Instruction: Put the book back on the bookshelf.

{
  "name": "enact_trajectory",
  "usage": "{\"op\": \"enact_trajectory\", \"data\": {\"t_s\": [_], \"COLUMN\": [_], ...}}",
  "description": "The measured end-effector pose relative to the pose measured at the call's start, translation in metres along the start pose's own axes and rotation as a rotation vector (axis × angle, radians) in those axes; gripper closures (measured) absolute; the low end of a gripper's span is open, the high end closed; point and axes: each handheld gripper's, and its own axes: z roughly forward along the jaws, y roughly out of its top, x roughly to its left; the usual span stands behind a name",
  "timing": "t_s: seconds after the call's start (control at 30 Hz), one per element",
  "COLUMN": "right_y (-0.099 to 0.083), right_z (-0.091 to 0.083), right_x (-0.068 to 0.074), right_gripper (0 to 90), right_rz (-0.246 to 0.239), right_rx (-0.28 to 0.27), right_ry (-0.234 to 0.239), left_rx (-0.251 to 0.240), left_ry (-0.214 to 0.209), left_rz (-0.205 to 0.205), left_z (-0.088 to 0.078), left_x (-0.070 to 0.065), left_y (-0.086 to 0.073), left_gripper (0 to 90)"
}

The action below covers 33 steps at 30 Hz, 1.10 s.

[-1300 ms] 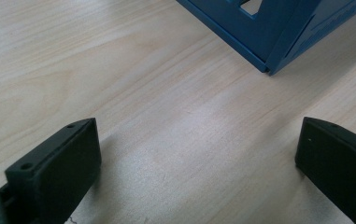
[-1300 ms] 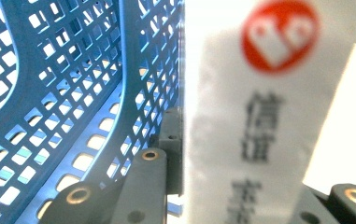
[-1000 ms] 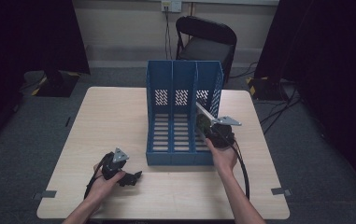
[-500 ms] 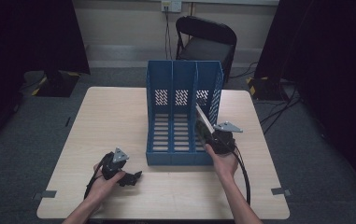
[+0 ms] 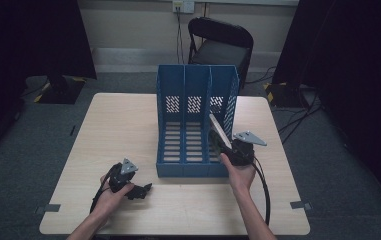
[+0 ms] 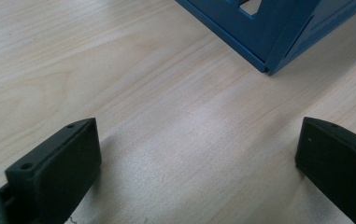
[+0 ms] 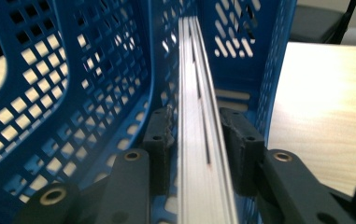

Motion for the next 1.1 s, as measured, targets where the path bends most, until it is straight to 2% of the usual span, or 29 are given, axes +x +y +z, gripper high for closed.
{"op": "enact_trajectory", "data": {"t_s": [0.07, 0.13, 0.23, 0.3, 0.47, 0.77, 0.9, 1.1], "right_y": [-0.002, -0.007, -0.014, -0.015, -0.015, -0.012, -0.011, -0.009], "right_z": [-0.003, -0.003, 0.000, 0.000, 0.003, 0.010, 0.014, 0.016], "right_x": [0.003, 0.004, 0.003, 0.001, 0.000, 0.005, 0.003, 0.004], "right_gripper": [63.3, 63.5, 63.0, 64.0, 66.1, 66.9, 68.8, 69.0], "right_rz": [-0.006, -0.014, -0.012, -0.005, 0.002, -0.032, -0.031, -0.049], "right_rx": [-0.039, -0.047, -0.021, -0.036, -0.028, -0.008, -0.007, -0.008], "right_ry": [-0.008, -0.014, -0.019, -0.014, -0.021, -0.053, -0.041, -0.058], "left_rx": [0.000, 0.000, 0.002, 0.003, 0.002, 0.002, 0.003, 0.003], "left_ry": [0.000, -0.001, -0.004, -0.007, -0.008, -0.009, -0.009, -0.009], "left_rz": [0.001, 0.001, 0.007, 0.006, 0.011, 0.011, 0.009, 0.010], "left_z": [0.000, 0.000, 0.001, 0.001, 0.002, 0.002, 0.002, 0.002], "left_x": [0.000, 0.000, 0.000, 0.000, 0.000, 0.000, -0.001, -0.001], "left_y": [0.000, 0.000, 0.001, 0.002, 0.002, 0.002, 0.003, 0.003], "left_gripper": [0.0, 0.0, 0.0, 0.0, 0.0, 0.0, 0.0, 0.0]}}
